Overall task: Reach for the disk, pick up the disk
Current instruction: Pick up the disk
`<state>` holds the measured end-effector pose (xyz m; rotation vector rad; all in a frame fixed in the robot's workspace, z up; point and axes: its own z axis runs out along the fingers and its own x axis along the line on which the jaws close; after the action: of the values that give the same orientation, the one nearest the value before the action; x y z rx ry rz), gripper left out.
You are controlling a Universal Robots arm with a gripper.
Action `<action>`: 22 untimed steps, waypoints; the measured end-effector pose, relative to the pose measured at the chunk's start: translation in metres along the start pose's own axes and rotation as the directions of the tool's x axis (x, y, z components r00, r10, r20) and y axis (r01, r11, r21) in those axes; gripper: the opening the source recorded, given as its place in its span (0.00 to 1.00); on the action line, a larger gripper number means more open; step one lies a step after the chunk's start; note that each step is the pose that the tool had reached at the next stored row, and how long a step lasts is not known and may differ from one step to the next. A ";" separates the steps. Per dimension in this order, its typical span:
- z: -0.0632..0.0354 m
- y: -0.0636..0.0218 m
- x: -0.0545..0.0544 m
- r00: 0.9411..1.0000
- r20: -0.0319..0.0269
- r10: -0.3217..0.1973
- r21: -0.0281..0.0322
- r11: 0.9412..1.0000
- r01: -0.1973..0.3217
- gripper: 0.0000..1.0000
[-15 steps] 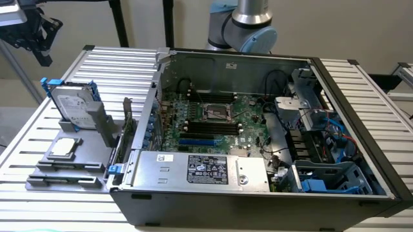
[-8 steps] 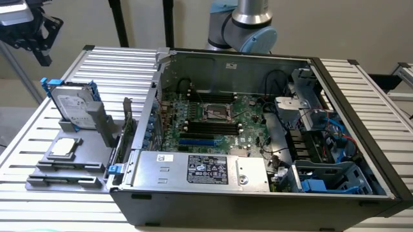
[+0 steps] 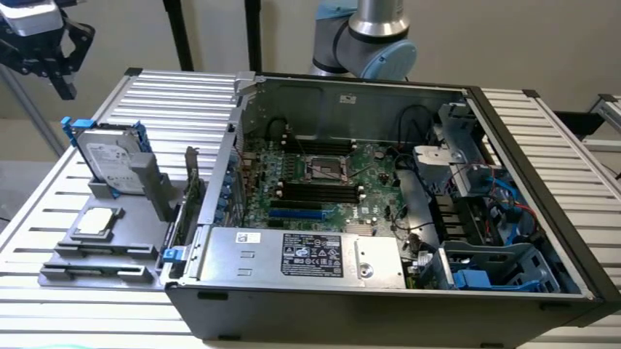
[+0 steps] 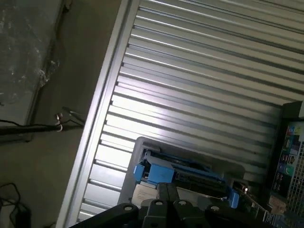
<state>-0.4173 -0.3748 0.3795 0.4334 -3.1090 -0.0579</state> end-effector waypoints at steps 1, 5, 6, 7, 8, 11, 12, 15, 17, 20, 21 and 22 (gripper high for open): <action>0.0000 0.0000 0.000 1.000 -0.001 -0.018 0.000 1.000 0.018 0.11; 0.0000 0.0000 0.000 0.996 -0.003 -0.090 0.000 0.996 0.090 0.11; 0.0000 0.0000 0.000 0.994 -0.004 -0.108 -0.001 0.994 0.108 0.11; 0.0000 0.0000 0.000 0.992 -0.005 -0.125 -0.001 0.992 0.125 0.11; 0.0000 0.0000 0.000 0.990 -0.005 -0.144 -0.001 0.990 0.144 0.11; 0.0000 0.0000 0.000 0.980 -0.007 -0.198 -0.001 0.980 0.198 0.11; 0.0000 0.0000 0.000 0.976 -0.008 -0.216 -0.002 0.976 0.216 0.11; 0.0000 0.0000 0.000 0.963 -0.010 -0.268 -0.002 0.963 0.268 0.11; 0.0000 0.0000 0.000 0.953 -0.011 -0.303 -0.003 0.953 0.303 0.11; 0.0000 0.0000 0.000 0.935 -0.013 -0.354 -0.004 0.935 0.354 0.11; 0.0000 0.0000 0.000 0.928 -0.013 -0.372 -0.004 0.928 0.372 0.11; 0.0000 0.0000 0.000 0.921 -0.014 -0.389 -0.004 0.921 0.389 0.11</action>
<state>-0.4173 -0.3748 0.3795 1.0401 -2.9541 -0.0560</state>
